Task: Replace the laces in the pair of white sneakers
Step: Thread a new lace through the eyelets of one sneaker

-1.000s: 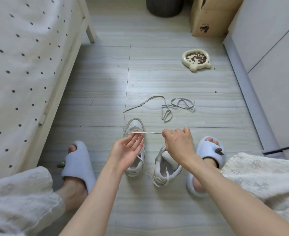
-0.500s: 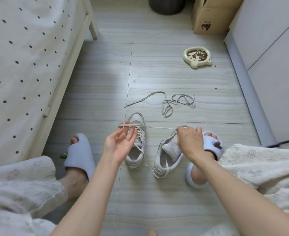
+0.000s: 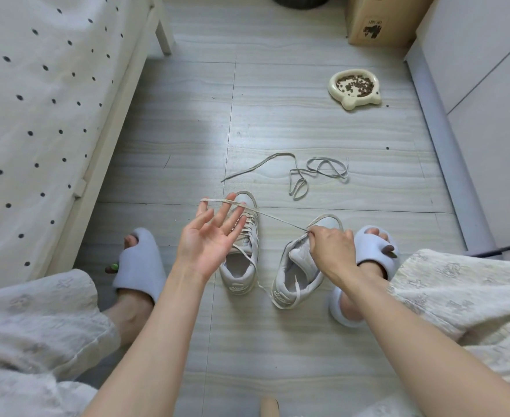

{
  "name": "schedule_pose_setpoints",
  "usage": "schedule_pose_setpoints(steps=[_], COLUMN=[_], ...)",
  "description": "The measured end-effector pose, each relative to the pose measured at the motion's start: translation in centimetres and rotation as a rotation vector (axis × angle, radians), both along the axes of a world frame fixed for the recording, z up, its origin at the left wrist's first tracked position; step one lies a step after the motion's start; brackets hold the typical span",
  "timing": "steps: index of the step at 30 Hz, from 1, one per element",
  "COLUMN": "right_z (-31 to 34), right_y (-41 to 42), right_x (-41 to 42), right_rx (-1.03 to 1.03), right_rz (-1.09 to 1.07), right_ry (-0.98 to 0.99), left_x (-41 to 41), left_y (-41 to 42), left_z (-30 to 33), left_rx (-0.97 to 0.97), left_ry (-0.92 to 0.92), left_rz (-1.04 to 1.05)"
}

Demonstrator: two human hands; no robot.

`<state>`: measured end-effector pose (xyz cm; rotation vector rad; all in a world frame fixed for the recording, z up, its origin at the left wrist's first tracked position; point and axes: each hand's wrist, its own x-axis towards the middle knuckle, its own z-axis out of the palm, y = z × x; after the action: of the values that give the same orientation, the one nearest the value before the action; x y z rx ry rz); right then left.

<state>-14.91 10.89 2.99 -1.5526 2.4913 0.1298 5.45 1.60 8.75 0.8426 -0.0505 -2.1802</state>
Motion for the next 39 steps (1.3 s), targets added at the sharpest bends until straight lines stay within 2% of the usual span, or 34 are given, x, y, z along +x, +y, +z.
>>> schedule_pose_setpoints(steps=[7,10,12,14,16,19,22,24,28,30,33,37,39], right_z=[0.0,0.3,0.7,1.2,1.6,1.3,0.1,-0.7,-2.3,-3.0,-4.0,-5.0,-5.2], right_y=[0.2,-0.5,-1.2,-2.1,-2.6,-3.2,-3.4,-3.6,-4.2,-4.6,-5.3,-5.9,-6.0], right_x=[0.1,0.8,1.3,1.8,2.3,2.8,3.3,3.5,3.5,3.6,4.1,4.8,5.0], right_rx=[0.030,0.029,0.004,-0.043,-0.076,-0.078,-0.059,-0.065,-0.109,-0.102,-0.076,-0.057,-0.054], right_rz=[-0.041,-0.098,-0.250,-0.485,-0.671,-0.815,-0.852,-0.827,-0.761,-0.748,-0.726,-0.664,-0.647], right_ry=[-0.105,-0.338,-0.615,-0.972,-1.265,-1.479,-1.475,-1.395,-1.223,-1.178,-1.114,-1.038,-1.004], left_x=[-0.4,-0.5,-0.6,-1.0,-1.3,-1.3,-1.3,-1.8,-3.6,-4.4,-4.9,-4.7,-4.7], left_y=[-0.1,-0.8,-1.2,-1.5,-1.2,0.3,1.8,2.3,2.2,1.9,1.2,0.4,0.4], left_z=[0.3,0.8,1.2,1.1,-0.2,-3.8,-6.5,-7.4,-8.8,-9.3,-9.8,-10.1,-10.0], left_rx=[-0.063,-0.091,-0.139,-0.231,-0.350,-0.430,-0.505,-0.557,-0.666,-0.690,-0.681,-0.577,-0.559], left_ry=[-0.061,-0.104,-0.148,-0.332,-0.683,-1.123,-1.360,-1.458,-1.769,-1.839,-1.844,-1.680,-1.657], left_rz=[-0.040,-0.078,-0.118,-0.225,-0.389,-0.537,-0.675,-0.708,-0.840,-0.876,-0.925,-0.890,-0.876])
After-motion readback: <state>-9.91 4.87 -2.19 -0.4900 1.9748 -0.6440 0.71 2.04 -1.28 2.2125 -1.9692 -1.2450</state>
